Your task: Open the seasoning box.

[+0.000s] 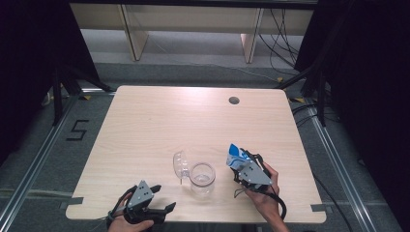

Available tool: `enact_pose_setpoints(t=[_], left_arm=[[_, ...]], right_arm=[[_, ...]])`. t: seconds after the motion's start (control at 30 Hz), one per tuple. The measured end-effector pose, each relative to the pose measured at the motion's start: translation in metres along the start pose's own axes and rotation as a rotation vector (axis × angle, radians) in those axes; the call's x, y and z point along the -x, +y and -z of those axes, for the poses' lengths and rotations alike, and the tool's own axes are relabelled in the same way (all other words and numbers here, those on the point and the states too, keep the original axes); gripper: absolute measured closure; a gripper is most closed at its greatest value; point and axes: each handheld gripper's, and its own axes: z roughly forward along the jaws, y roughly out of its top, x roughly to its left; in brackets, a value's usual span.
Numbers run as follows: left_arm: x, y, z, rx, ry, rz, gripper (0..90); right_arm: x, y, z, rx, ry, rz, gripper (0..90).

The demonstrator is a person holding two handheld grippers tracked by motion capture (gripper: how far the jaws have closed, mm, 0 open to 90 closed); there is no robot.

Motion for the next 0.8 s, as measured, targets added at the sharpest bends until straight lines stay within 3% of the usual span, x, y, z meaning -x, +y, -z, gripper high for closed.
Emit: enact_pose_setpoints(t=[0.07, 0.27, 0.47, 0.5, 0.6, 0.8], left_arm=[[0.001, 0.0, -0.001, 0.02, 0.004, 0.019, 21.1], [0.0, 0.0, -0.001, 0.013, 0.007, 0.004, 21.1], [0.0, 0.0, -0.001, 0.011, 0.012, -0.002, 21.1], [0.0, 0.0, -0.001, 0.011, 0.012, -0.002, 21.0], [0.0, 0.0, -0.001, 0.011, 0.014, -0.002, 21.1], [-0.001, 0.0, -0.001, 0.011, 0.012, -0.002, 21.1]], right_arm=[[-0.002, 0.001, 0.0, -0.007, -0.019, 0.014, 42.1], [-0.006, 0.004, 0.0, -0.024, -0.05, 0.105, 42.3], [-0.009, 0.005, 0.0, -0.039, -0.083, 0.137, 42.5], [-0.008, 0.006, 0.0, -0.036, -0.089, 0.174, 42.5], [-0.01, 0.006, 0.0, -0.042, -0.093, 0.152, 42.5], [-0.013, 0.009, -0.001, -0.048, -0.109, 0.185, 42.5]])
